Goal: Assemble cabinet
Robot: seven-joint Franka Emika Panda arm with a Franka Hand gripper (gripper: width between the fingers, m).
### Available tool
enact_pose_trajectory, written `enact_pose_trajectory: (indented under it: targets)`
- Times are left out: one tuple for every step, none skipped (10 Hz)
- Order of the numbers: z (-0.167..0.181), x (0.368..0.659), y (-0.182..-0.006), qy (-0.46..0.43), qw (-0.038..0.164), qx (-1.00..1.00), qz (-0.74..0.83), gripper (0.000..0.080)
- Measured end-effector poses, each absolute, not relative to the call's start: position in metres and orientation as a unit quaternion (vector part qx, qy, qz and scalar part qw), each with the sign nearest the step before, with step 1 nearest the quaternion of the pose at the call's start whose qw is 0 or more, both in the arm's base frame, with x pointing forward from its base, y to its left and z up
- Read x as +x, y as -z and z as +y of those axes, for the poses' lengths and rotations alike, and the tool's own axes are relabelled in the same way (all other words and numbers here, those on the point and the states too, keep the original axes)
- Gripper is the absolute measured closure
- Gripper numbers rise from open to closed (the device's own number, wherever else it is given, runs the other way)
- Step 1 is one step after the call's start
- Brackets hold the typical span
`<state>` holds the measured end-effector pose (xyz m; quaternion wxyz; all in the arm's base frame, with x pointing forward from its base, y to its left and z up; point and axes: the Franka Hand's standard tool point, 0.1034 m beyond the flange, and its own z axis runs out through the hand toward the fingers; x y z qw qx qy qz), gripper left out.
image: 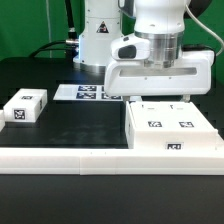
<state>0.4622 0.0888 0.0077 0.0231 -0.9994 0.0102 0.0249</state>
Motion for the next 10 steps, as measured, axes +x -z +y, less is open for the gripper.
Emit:
enact_pose_trajectory:
  targets:
    - [0.089, 0.462, -0.008, -0.025, 0.023, -0.999, 0.01, 0.0002]
    - [0.089, 0.463, -0.008, -0.025, 0.023, -0.999, 0.01, 0.0002]
    - [0.089, 0.471, -0.008, -0.022, 0.023, -0.999, 0.013, 0.0002]
    - [0.088, 0.472, -0.008, -0.021, 0.023, -0.999, 0.011, 0.0002]
    - [0.08, 0.478, -0.008, -0.018, 0.022, -1.0, -0.006, 0.0002]
    - [0.079, 0.481, -0.007, -0.016, 0.021, -1.0, -0.009, 0.0002]
    - [0.08, 0.48, -0.007, -0.017, 0.021, -1.0, -0.01, 0.0002]
    - [0.08, 0.48, -0.007, -0.017, 0.021, -1.0, -0.01, 0.0002]
    - [0.08, 0.48, -0.007, -0.017, 0.021, -1.0, -0.01, 0.0002]
    - [0.08, 0.481, -0.007, -0.016, 0.021, -1.0, -0.01, 0.0002]
